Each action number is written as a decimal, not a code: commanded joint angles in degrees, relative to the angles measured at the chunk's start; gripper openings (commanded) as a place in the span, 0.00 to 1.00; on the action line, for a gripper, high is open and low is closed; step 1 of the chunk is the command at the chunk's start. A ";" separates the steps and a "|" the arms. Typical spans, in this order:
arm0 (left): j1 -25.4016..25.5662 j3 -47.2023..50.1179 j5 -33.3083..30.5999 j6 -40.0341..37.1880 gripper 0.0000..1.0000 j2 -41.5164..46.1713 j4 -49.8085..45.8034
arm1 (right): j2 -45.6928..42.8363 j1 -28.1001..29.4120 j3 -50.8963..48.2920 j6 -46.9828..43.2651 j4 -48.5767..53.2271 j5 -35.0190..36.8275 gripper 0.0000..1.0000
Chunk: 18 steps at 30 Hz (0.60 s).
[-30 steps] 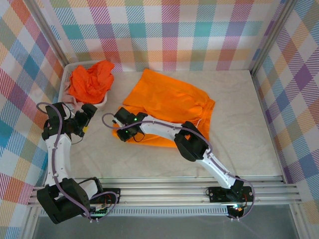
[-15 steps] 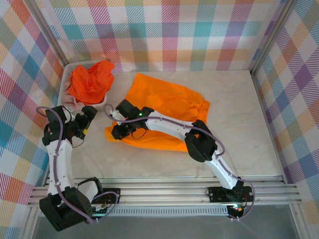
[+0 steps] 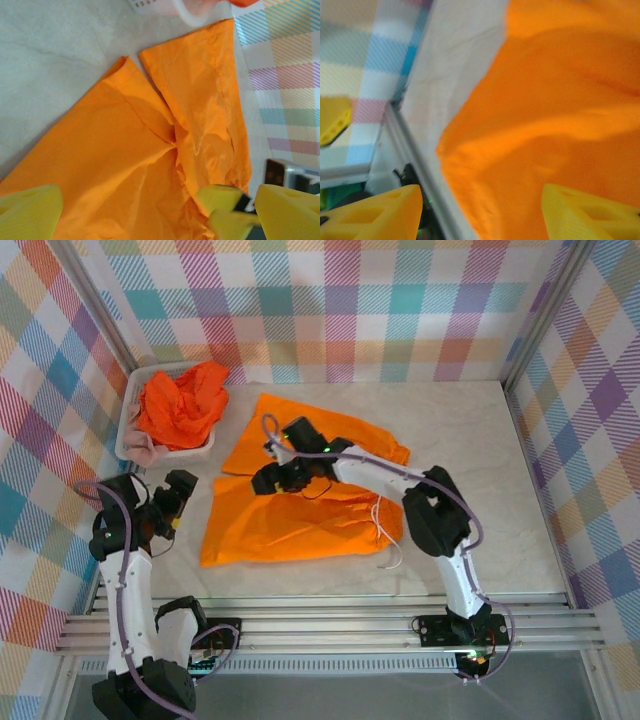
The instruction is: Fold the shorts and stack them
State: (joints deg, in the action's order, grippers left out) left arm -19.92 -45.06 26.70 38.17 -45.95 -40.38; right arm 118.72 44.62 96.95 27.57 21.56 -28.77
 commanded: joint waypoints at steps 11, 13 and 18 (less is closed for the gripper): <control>35.63 4.70 -7.63 12.62 1.00 -9.50 16.29 | -4.18 -24.73 -5.78 -6.46 10.04 14.58 0.72; 40.19 4.17 -10.48 12.51 1.00 -12.19 16.87 | -5.22 -27.59 -6.86 -5.11 11.38 15.10 0.72; 48.35 5.85 -13.04 14.10 1.00 -18.94 22.32 | -11.04 -32.30 -15.16 -1.78 8.14 16.93 0.70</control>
State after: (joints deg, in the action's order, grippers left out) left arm 25.47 -40.51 16.97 50.28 -62.83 -23.14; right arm 111.85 13.32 84.68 24.01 28.80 -13.43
